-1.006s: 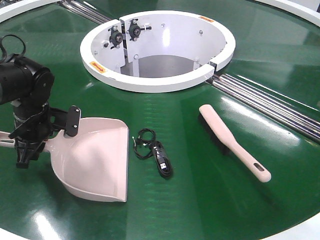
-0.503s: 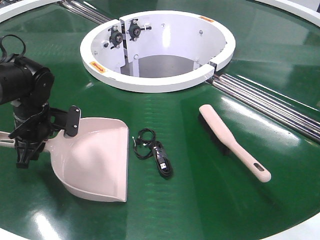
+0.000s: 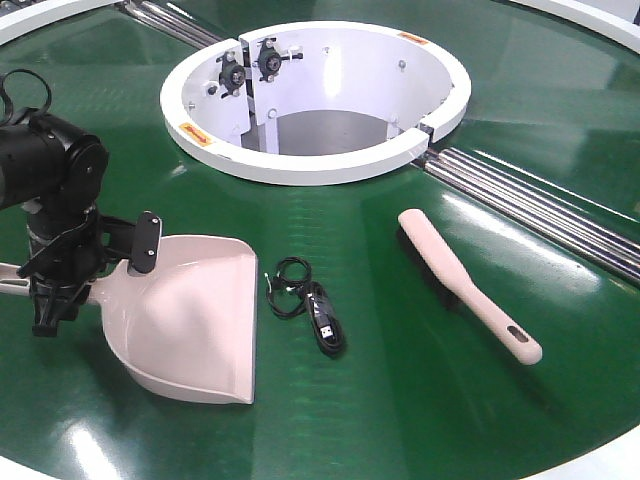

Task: Clean and inspect green conveyor with broom and dustpan

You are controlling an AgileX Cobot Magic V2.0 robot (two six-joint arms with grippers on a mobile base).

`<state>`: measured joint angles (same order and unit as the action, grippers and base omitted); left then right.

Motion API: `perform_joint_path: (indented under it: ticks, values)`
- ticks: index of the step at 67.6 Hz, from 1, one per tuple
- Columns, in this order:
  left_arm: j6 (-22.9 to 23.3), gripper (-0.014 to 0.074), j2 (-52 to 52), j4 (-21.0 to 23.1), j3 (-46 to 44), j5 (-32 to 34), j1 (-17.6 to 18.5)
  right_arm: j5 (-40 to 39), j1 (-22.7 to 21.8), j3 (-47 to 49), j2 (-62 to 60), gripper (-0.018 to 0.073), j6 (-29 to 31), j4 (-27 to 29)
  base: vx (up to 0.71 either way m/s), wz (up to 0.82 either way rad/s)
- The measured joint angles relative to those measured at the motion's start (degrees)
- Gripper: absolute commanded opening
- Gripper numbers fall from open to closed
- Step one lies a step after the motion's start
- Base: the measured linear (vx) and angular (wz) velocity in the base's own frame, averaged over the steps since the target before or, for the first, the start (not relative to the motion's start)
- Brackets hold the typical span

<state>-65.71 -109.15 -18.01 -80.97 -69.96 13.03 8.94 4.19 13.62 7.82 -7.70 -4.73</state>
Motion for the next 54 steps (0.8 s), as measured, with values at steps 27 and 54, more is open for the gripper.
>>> perform_joint_path:
  ticks: [27, 54]
  values:
    - [0.03, -0.0006, 0.00, 0.00, 0.00, 0.00, 0.00, 16.05, 0.00, 14.73, 26.02, -0.0003, -0.35, 6.13, 0.00, 0.00]
    - [0.10, -0.0006, 0.00, 0.00, 0.00, 0.00, 0.00, 30.77, 0.05, 28.54, 43.76, 0.0455, 9.32, 7.05, 0.00, 0.00]
